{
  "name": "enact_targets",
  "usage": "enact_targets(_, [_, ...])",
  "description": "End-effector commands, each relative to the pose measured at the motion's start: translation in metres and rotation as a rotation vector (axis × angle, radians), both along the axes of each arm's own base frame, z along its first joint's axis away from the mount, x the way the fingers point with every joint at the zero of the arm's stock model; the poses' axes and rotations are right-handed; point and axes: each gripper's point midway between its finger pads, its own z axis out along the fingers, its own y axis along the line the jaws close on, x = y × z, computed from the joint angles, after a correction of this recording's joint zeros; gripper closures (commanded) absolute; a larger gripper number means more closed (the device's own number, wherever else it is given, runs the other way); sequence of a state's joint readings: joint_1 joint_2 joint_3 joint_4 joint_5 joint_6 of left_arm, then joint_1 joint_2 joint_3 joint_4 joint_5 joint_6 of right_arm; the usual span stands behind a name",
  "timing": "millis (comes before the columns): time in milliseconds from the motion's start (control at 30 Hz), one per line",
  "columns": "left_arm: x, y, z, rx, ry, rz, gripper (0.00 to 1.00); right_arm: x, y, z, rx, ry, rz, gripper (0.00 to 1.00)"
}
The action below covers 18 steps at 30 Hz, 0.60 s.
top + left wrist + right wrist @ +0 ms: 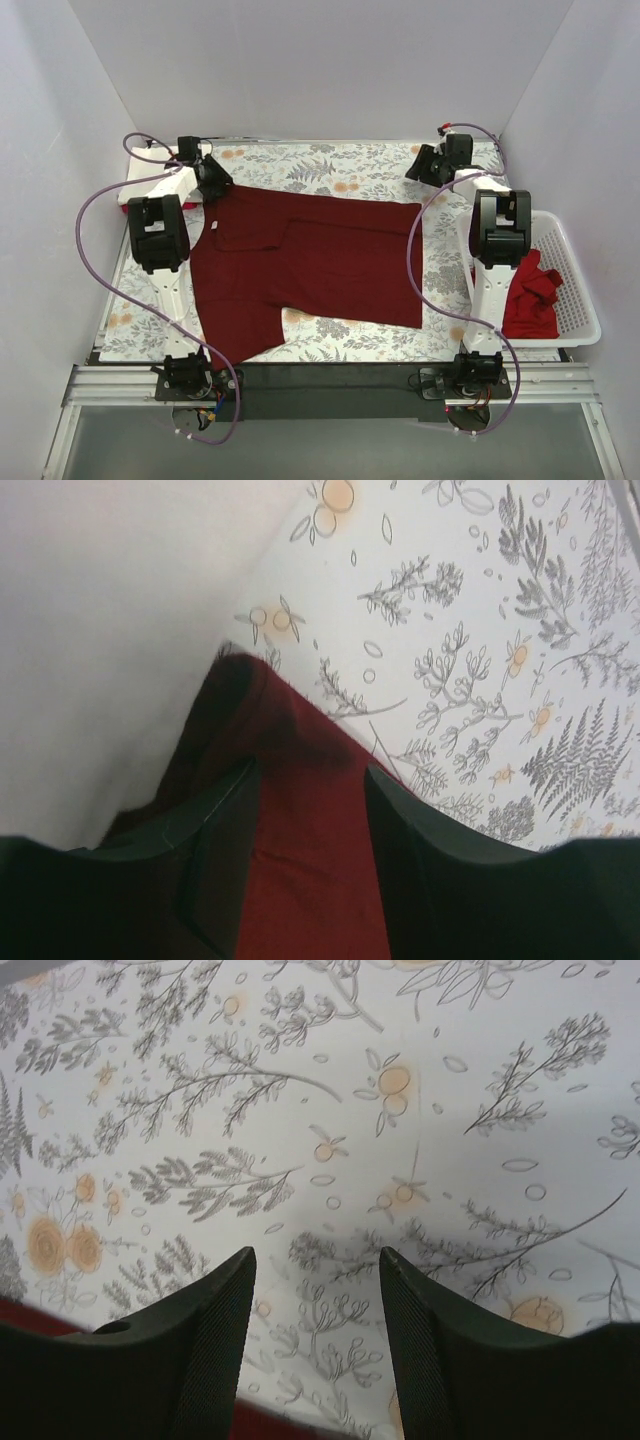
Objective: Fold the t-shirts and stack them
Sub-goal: Fold the tshirt
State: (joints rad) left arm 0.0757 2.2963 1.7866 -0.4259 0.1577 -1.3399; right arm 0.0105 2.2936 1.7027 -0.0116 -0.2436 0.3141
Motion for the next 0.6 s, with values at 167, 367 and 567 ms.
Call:
enact_targets(167, [-0.052,-0.010,0.113,0.126,-0.140,-0.012,0.54,-0.069,0.041,0.082,-0.008,-0.097,0.153,0.41])
enact_targets(367, [-0.142,-0.010,0.139,0.159,-0.187,-0.007,0.53,-0.113,0.069,0.050,0.027,-0.015,0.216,0.52])
enact_targets(567, [-0.208,0.001,0.137,0.214,-0.243,0.035,0.51,-0.129,0.076,0.008,0.072,0.074,0.197,0.61])
